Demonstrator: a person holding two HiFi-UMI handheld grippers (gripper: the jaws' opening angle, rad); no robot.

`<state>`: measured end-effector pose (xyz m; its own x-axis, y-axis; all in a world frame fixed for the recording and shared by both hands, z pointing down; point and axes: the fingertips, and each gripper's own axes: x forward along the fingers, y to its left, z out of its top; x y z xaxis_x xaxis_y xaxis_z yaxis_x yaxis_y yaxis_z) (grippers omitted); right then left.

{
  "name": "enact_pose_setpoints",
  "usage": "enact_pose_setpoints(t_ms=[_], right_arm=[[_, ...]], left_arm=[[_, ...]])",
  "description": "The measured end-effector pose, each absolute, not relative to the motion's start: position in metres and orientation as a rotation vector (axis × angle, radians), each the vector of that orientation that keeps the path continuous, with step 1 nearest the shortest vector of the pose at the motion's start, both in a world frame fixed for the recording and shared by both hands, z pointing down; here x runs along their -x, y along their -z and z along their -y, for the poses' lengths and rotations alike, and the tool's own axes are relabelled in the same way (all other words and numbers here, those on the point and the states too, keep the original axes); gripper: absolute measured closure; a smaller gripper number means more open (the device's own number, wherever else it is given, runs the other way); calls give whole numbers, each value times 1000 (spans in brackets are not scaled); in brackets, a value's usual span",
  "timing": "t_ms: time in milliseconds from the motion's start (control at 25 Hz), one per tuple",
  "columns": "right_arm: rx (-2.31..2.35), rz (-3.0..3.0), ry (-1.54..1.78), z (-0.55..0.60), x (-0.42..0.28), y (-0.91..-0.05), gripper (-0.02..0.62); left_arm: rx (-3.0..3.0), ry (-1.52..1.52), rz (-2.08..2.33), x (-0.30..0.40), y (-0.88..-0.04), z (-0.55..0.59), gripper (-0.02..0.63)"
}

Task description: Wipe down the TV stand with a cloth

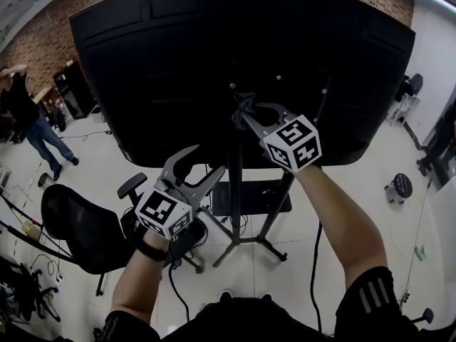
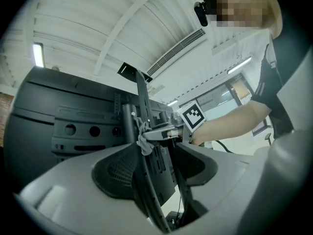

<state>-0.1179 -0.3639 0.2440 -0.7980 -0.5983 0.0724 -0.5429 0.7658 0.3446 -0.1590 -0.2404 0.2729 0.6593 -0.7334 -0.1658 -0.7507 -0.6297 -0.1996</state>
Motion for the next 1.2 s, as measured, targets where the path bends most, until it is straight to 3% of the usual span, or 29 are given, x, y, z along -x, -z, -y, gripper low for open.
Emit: enact_pose_setpoints(t_ms=[1200], right_arm=[[-760, 2685, -6, 345, 126, -533, 557]], left_arm=[[2921, 99, -1312, 148, -487, 249, 334]])
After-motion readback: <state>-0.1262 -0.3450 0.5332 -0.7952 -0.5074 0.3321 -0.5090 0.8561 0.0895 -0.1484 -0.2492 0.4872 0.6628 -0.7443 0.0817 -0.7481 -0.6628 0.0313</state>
